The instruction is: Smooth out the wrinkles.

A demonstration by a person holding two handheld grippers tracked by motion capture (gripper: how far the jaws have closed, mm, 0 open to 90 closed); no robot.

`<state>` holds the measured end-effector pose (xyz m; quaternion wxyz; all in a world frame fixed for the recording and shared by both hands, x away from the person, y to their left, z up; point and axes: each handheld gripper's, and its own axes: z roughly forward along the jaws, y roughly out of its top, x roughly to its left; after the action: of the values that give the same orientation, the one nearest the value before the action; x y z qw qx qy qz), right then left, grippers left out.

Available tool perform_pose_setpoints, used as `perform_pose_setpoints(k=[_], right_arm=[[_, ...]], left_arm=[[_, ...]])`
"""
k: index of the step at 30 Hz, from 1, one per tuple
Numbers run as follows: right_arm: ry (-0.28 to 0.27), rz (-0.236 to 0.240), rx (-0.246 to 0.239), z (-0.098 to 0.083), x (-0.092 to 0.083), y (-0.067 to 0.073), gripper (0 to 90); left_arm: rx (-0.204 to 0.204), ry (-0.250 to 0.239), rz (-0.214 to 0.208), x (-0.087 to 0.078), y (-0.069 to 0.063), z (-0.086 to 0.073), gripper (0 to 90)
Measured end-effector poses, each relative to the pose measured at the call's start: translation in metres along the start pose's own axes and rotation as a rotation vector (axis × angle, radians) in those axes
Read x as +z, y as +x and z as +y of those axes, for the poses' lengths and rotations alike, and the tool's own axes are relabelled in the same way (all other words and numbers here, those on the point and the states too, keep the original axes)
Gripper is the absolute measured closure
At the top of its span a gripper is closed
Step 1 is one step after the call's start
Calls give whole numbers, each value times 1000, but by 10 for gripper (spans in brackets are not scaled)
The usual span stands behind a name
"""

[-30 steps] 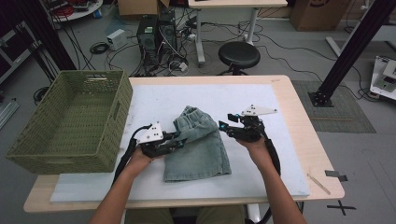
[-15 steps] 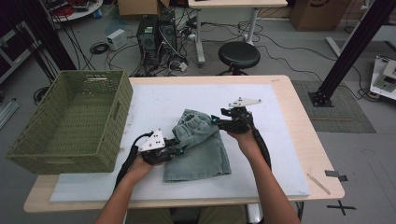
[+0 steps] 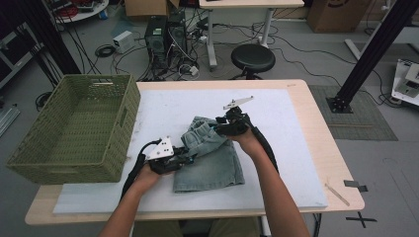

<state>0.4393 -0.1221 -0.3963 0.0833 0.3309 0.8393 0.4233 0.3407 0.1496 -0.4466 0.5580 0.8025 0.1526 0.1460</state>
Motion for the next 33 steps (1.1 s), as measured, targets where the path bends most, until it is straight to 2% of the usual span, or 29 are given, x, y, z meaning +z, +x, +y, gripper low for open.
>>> perform_pose_setpoints(k=[4, 7, 14, 17, 19, 22, 23, 24, 26, 30, 31, 33], right_arm=[[22, 41, -29, -2, 4, 1, 733], [25, 28, -74, -4, 5, 4, 881], [-15, 7, -132, -5, -4, 5, 900], [-41, 0, -127, -7, -9, 6, 900], [-63, -6, -129, -8, -14, 6, 900], [-88, -11, -115, -12, -20, 5, 900], [-91, -15, -112, -13, -21, 5, 900], [-97, -22, -105, -14, -23, 5, 900], [-105, -29, -101, -15, -24, 5, 900], [-113, -25, -88, -16, -24, 6, 900], [-116, -22, -97, -16, -24, 7, 900], [-128, -15, -108, -16, -25, 9, 900]], left_arm=[[-8, -1, 0, 0, 0, -1, 785], [-12, -2, -4, 0, 1, -1, 785], [-19, -2, 6, -2, 2, -1, 784], [-42, -2, 28, -5, 3, -1, 759], [-72, 7, 58, -7, 4, -1, 667], [-153, -1, 126, -13, 8, -2, 442], [-185, 0, 146, -16, 10, -3, 401], [-192, 8, 156, -18, 11, -4, 365], [-181, 36, 166, -20, 10, -6, 355], [-125, 105, 211, -15, 7, -6, 352], [-116, 114, 205, -13, 8, -5, 369], [-91, 125, 217, -11, 9, -3, 459]])
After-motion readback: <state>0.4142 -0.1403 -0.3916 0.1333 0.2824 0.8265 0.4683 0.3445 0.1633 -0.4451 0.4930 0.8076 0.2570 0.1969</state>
